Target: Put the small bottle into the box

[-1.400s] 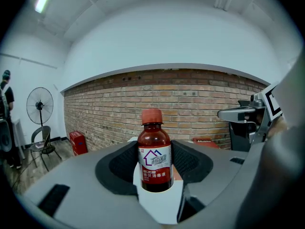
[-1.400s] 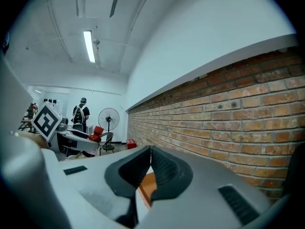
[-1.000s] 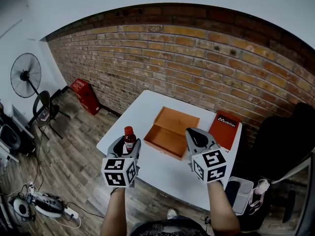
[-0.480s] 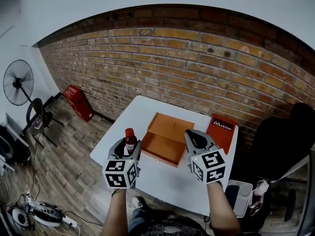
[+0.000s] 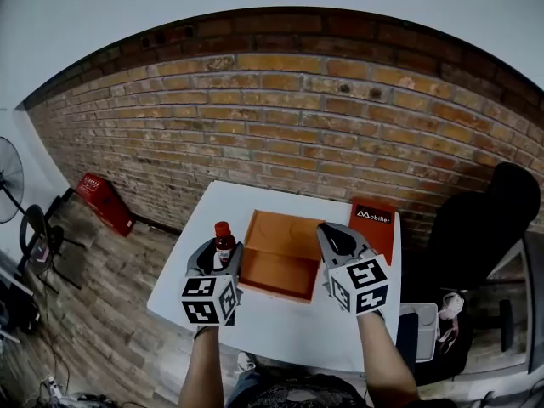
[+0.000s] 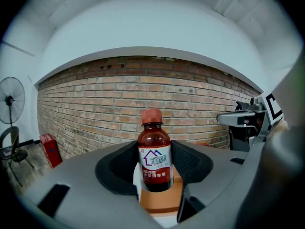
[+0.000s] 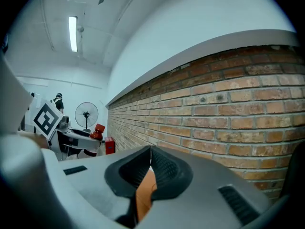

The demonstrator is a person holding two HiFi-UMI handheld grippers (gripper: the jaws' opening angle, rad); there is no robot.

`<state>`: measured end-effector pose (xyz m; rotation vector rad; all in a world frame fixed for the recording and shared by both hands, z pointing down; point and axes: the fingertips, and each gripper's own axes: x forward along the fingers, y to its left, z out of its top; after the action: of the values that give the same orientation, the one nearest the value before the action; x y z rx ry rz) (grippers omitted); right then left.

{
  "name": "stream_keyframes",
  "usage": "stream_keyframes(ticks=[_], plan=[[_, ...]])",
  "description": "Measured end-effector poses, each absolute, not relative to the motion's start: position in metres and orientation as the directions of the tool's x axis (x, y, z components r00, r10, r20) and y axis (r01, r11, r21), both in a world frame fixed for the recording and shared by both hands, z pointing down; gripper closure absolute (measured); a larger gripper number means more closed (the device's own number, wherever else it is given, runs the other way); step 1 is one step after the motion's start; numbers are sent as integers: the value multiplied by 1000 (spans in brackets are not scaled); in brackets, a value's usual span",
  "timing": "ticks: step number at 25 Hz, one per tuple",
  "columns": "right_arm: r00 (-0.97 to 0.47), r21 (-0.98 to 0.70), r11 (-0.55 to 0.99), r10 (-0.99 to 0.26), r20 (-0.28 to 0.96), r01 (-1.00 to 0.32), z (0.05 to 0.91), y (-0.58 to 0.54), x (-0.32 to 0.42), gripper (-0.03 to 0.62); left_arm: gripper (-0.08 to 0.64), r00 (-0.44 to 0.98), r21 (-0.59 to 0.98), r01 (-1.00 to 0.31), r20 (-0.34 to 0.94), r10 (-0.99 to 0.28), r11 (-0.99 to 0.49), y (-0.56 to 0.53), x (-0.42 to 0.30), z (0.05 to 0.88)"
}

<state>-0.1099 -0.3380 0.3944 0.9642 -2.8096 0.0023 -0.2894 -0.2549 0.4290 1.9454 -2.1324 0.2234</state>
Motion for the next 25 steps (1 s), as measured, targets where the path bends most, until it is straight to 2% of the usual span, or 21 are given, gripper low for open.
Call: stream_keyframes(ticks=[13,25], plan=[[-617,36,627,-773,146,-778,382,-353,-129,571,328,164,35,-986,292,-942,-161,-317,-316,421],[-490,63,503,-859,150,-862,378,-347,-96,571,328,327,35,-943,275,-904,-331,-344,-276,415]])
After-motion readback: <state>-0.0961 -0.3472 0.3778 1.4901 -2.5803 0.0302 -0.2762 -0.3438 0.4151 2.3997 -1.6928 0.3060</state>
